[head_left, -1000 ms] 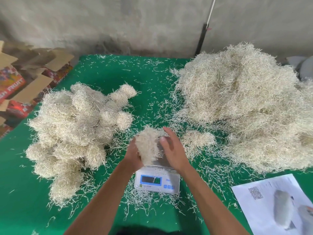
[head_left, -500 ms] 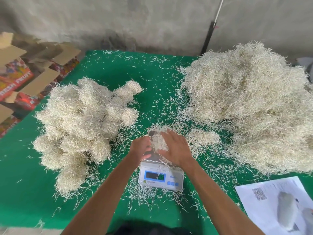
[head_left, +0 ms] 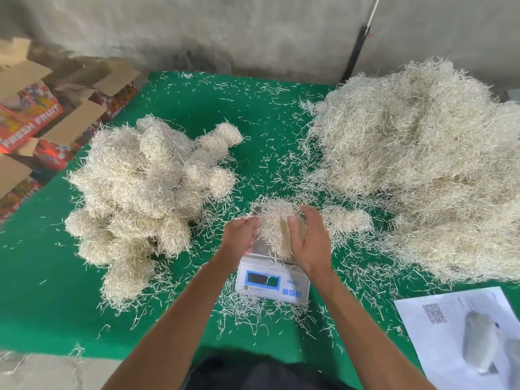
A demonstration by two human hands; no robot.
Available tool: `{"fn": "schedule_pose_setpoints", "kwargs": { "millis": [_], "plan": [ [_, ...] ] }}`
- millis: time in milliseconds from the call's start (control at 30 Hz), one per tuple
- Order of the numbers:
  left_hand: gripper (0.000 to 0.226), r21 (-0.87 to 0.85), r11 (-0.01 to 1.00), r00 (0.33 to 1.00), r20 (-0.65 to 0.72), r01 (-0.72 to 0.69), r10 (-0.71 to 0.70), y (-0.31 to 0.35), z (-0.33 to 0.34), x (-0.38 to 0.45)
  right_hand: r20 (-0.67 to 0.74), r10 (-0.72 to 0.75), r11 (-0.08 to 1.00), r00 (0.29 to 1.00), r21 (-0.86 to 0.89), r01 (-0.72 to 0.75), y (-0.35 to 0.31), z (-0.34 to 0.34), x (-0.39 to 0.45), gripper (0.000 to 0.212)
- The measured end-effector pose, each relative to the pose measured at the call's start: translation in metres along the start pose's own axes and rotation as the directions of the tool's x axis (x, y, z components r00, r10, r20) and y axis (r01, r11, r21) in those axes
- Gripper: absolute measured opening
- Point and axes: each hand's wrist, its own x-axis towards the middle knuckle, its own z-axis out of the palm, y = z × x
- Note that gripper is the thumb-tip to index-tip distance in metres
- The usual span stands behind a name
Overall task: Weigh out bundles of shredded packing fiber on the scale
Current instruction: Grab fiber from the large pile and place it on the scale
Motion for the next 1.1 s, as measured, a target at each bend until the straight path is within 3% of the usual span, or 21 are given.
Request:
{"fn": "schedule_pose_setpoints", "kwargs": {
  "millis": [100, 233, 300, 467, 600, 700, 867, 1100],
  "plan": [
    [0.029, 0.112, 0.994, 1.0, 0.012, -0.003, 0.001, -0.011, -0.003, -0.003, -0.048, 0.017, 0.999, 0.999, 0.052, -0.015, 0.001, 0.001, -0.005, 0.067],
    [0.028, 0.411, 0.911, 0.984, 0.146, 0.037, -0.105, -0.039, 0.0, -0.019, -0.123, 0.081, 0.995, 0.989, 0.074, -0.072, 0.004, -0.001, -0.009, 0.052],
    [0.022, 0.374, 0.924, 0.97, 0.185, 0.08, -0.158, -0.05, 0.01, -0.03, -0.134, 0.134, 0.988, 0.982, 0.098, -0.122, 0.005, -0.004, -0.01, 0.055],
    [0.015, 0.069, 0.984, 0.956, 0.232, 0.166, -0.178, -0.066, 0.058, -0.056, -0.141, 0.229, 0.966, 0.963, 0.152, -0.208, 0.015, -0.013, -0.018, 0.065],
    [0.024, 0.129, 0.983, 0.903, 0.393, 0.132, -0.173, -0.064, 0.107, -0.076, -0.162, 0.253, 0.956, 0.954, 0.191, -0.221, 0.02, -0.018, -0.024, 0.06],
    [0.019, 0.185, 0.98, 0.858, 0.49, 0.072, -0.156, -0.064, 0.128, -0.087, -0.19, 0.266, 0.952, 0.945, 0.204, -0.227, 0.023, -0.023, -0.028, 0.055],
    [0.012, 0.088, 0.996, 0.916, 0.397, 0.02, -0.053, -0.061, 0.112, -0.083, -0.209, 0.321, 0.927, 0.924, 0.27, -0.261, 0.028, -0.032, -0.03, 0.051],
    [0.015, -0.133, 0.984, 0.99, 0.067, -0.117, 0.126, -0.062, 0.044, -0.07, -0.076, 0.34, 0.894, 0.937, 0.333, -0.298, 0.016, -0.015, -0.045, 0.054]
  ]
}}
